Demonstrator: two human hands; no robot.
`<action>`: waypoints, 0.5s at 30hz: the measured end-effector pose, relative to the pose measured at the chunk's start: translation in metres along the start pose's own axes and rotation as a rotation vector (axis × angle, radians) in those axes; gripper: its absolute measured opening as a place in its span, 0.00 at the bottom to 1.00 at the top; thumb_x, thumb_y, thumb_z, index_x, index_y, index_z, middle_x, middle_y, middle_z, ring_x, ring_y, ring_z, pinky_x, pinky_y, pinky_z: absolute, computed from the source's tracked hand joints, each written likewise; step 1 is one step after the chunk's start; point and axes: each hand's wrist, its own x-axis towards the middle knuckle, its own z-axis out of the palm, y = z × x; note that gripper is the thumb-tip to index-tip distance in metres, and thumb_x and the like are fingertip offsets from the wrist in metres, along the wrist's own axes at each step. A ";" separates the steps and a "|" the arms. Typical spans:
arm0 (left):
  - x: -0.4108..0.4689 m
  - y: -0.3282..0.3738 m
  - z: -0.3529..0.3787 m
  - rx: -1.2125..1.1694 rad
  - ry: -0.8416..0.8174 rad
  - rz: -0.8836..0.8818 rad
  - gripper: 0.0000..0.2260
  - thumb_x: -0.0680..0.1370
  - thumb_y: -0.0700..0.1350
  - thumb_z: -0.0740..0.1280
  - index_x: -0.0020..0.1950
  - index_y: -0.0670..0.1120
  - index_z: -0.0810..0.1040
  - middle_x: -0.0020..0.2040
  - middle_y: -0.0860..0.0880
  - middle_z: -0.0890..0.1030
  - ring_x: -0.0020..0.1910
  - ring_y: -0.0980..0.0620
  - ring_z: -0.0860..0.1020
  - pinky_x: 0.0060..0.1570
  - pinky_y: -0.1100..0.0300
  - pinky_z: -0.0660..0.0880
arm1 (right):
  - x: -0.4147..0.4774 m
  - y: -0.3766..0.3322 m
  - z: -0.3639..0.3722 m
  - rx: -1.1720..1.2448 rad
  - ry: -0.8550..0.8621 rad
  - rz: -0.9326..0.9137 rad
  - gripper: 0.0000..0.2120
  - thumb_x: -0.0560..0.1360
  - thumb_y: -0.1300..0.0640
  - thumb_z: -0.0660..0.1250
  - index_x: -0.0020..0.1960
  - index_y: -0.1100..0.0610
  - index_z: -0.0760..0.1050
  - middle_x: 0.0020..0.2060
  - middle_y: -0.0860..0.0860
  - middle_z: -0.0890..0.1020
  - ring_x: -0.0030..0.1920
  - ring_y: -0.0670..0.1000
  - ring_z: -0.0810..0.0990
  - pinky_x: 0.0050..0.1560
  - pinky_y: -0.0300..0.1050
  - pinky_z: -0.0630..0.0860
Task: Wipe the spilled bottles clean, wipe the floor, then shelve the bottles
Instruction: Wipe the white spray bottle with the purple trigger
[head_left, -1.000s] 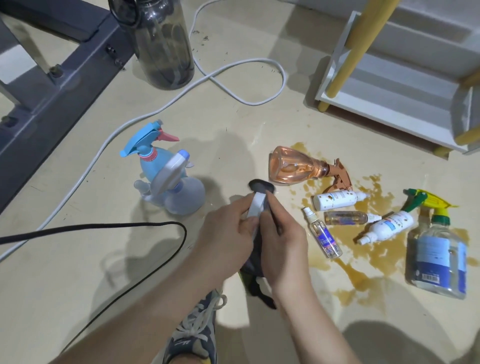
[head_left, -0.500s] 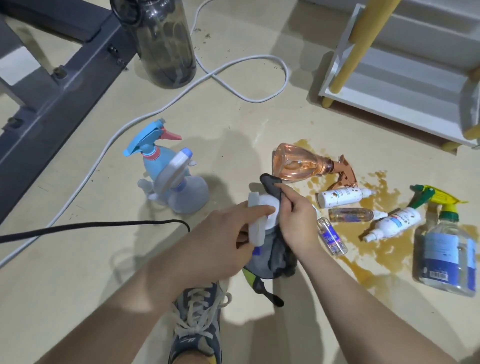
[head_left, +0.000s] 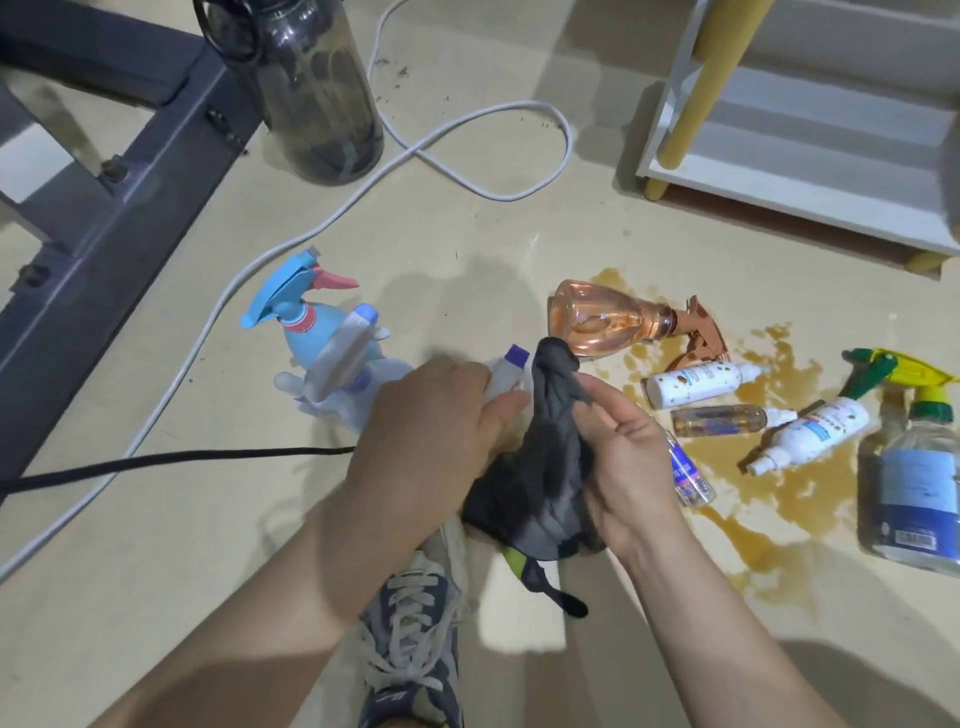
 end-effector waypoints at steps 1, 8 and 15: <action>0.002 0.000 0.001 -0.089 0.010 -0.026 0.13 0.81 0.58 0.57 0.42 0.51 0.69 0.38 0.53 0.69 0.40 0.51 0.73 0.37 0.58 0.65 | -0.011 -0.008 0.007 0.073 -0.047 -0.027 0.13 0.79 0.69 0.60 0.59 0.62 0.79 0.50 0.58 0.85 0.51 0.58 0.83 0.57 0.54 0.79; 0.000 0.004 -0.005 -1.156 -0.230 -0.302 0.12 0.82 0.44 0.58 0.59 0.46 0.78 0.54 0.40 0.81 0.50 0.46 0.83 0.54 0.51 0.80 | -0.032 -0.005 0.042 -0.663 -0.156 -0.682 0.21 0.80 0.61 0.60 0.70 0.46 0.71 0.69 0.39 0.71 0.70 0.39 0.63 0.68 0.28 0.57; 0.013 0.012 0.002 -0.573 -0.012 -0.211 0.17 0.80 0.60 0.55 0.49 0.51 0.77 0.41 0.51 0.81 0.44 0.50 0.80 0.47 0.46 0.78 | -0.043 -0.011 0.026 -0.496 -0.147 -0.489 0.27 0.69 0.66 0.74 0.64 0.47 0.74 0.54 0.36 0.81 0.58 0.44 0.79 0.59 0.48 0.78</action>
